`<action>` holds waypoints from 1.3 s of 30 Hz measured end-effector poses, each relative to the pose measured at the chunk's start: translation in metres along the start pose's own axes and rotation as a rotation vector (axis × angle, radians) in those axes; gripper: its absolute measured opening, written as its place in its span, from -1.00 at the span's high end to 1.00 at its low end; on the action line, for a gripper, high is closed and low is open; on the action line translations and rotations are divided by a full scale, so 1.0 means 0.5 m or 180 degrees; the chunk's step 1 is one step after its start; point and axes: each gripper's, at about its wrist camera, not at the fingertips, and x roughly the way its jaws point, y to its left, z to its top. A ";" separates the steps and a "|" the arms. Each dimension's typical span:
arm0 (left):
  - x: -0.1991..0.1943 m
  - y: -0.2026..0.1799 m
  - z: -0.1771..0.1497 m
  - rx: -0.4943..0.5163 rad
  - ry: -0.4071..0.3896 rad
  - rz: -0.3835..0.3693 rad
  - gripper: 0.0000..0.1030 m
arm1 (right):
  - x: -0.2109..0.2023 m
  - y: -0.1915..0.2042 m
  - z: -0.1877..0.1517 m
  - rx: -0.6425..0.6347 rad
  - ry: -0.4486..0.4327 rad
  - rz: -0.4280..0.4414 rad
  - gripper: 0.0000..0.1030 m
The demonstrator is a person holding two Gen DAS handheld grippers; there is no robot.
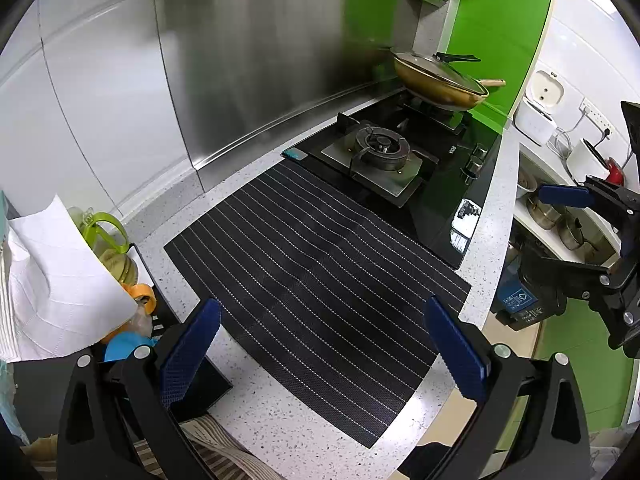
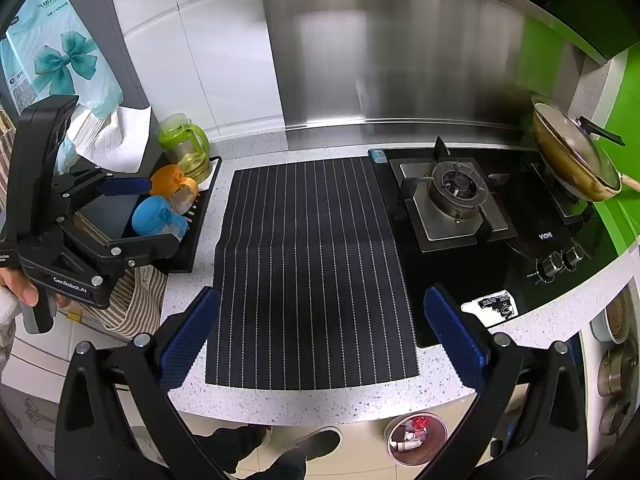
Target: Collect trash
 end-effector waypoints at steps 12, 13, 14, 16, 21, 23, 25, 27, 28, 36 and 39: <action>0.001 0.002 0.003 0.0005 0.0001 0.0000 -0.89 | 0.001 -0.001 -0.003 -0.0012 -0.0004 0.0007 -0.94; 0.001 0.002 0.003 0.0003 0.0001 0.0001 -0.89 | 0.001 0.000 -0.002 -0.0009 -0.0005 0.0007 -0.94; 0.001 0.003 0.003 0.0006 0.0002 0.0001 -0.90 | 0.001 -0.001 -0.003 -0.0008 -0.0005 0.0008 -0.94; 0.002 0.004 0.003 -0.0003 0.0003 -0.0002 -0.89 | 0.001 0.000 -0.002 -0.0012 -0.0003 0.0009 -0.94; 0.002 0.004 0.003 0.0007 0.0004 -0.0004 -0.89 | 0.002 0.000 -0.004 -0.0001 0.0002 0.0009 -0.94; 0.002 0.004 0.003 0.0003 0.0005 -0.0006 -0.89 | 0.002 0.000 -0.003 0.0000 0.0002 0.0009 -0.94; 0.002 0.005 0.003 0.0004 0.0002 -0.0014 -0.89 | 0.002 -0.001 -0.004 0.0003 0.0000 0.0007 -0.94; 0.002 0.006 0.003 0.0002 0.0000 -0.0013 -0.89 | 0.002 -0.002 -0.004 0.0008 0.0002 0.0004 -0.94; 0.002 0.006 0.003 0.0004 0.0001 -0.0014 -0.89 | 0.002 -0.002 -0.005 0.0010 0.0003 0.0004 -0.94; 0.001 0.005 0.003 -0.0001 0.0005 -0.0010 -0.90 | 0.002 -0.002 -0.005 0.0013 -0.0001 0.0004 -0.94; 0.001 0.005 0.003 -0.0002 0.0004 -0.0006 -0.89 | 0.001 -0.002 -0.005 0.0012 -0.0001 0.0004 -0.94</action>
